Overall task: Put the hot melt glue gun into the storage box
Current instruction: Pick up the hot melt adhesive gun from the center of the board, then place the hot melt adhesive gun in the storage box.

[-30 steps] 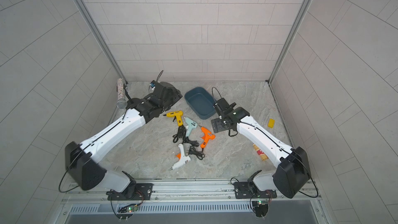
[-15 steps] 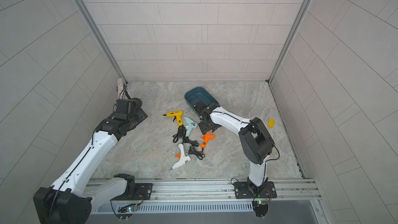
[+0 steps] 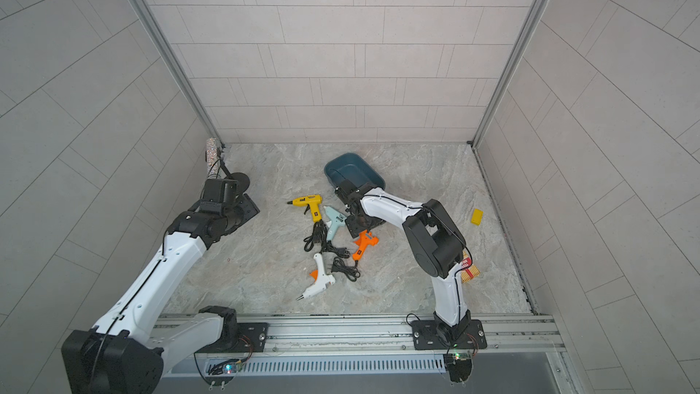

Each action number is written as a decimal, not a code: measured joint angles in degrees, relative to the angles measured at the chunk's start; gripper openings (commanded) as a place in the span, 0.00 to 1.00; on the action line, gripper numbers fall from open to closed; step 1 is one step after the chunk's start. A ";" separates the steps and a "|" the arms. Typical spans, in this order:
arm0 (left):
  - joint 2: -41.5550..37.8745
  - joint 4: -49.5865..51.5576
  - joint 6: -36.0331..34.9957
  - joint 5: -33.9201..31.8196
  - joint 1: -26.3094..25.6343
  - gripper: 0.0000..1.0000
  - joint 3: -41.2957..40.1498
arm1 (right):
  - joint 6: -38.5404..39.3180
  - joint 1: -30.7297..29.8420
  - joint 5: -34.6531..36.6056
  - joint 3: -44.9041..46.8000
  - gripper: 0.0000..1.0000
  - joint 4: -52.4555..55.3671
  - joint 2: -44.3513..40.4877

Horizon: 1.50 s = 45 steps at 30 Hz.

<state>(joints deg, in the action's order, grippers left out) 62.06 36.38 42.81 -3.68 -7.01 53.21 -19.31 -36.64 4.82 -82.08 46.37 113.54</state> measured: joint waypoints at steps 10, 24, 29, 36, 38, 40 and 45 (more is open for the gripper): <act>0.02 0.13 -1.33 0.09 0.63 0.60 -0.15 | -0.61 0.04 -2.40 0.04 0.58 -2.64 1.90; -0.04 0.46 -2.60 0.09 1.16 0.57 -0.15 | -1.84 1.75 -1.75 6.08 0.11 1.99 -10.32; -0.04 0.46 -2.80 0.07 1.38 0.57 -0.15 | -2.58 2.40 0.33 2.25 0.04 7.93 -22.27; -0.04 0.42 -2.78 0.20 1.49 0.56 -0.15 | -6.38 5.81 -1.27 -5.55 0.00 11.10 -30.36; -0.07 0.44 -2.75 0.28 1.49 0.57 -0.15 | -8.59 7.82 -2.78 -7.89 0.00 10.16 -29.66; -0.17 0.48 -2.73 0.31 1.49 0.57 -0.15 | -11.37 9.81 -4.55 -9.86 0.00 8.20 -27.82; -1.79 1.44 -2.75 0.15 1.77 0.56 -0.13 | -21.35 14.51 -8.96 -12.98 0.00 -0.39 -19.89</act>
<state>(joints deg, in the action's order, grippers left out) 60.27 37.82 40.05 -3.53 -5.23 53.08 -40.66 -22.13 -4.14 -95.07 45.98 93.65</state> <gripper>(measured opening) 0.566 0.353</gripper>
